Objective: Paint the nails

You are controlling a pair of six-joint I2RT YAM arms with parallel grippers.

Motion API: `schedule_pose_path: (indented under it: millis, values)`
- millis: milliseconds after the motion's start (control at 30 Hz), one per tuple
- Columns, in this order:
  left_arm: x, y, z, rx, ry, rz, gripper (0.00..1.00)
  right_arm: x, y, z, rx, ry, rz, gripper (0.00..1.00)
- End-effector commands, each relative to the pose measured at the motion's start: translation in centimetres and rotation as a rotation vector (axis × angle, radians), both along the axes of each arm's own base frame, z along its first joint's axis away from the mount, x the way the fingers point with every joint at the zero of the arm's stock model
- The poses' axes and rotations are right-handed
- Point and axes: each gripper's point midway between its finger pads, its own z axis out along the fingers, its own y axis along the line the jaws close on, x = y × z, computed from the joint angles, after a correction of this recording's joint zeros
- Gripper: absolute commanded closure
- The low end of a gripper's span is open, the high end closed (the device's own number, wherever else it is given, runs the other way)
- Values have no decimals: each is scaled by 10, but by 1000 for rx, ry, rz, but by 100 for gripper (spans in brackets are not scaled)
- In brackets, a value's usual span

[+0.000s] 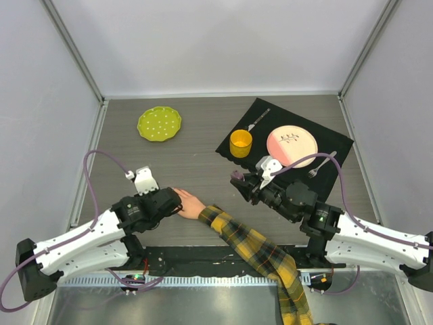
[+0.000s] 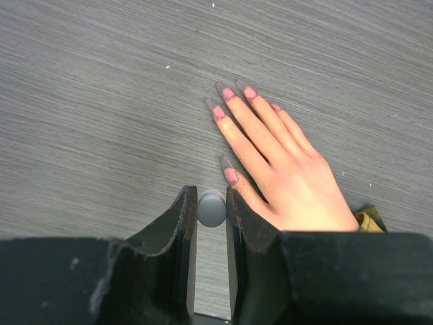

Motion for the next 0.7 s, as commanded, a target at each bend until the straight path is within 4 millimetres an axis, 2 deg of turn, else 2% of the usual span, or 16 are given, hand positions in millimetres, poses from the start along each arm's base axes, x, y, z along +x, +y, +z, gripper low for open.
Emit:
schedule_pose_path:
  millis: [0, 400, 667]
  values:
    - [13, -8, 1, -84, -75, 45, 100, 4, 2, 28, 76, -48, 3, 99]
    - [12, -8, -21, -74, -53, 60, 100, 15, 1, 20, 71, -24, 3, 99]
    - [15, -11, -29, -69, -60, 55, 100, 19, 1, 18, 73, -13, 8, 99]
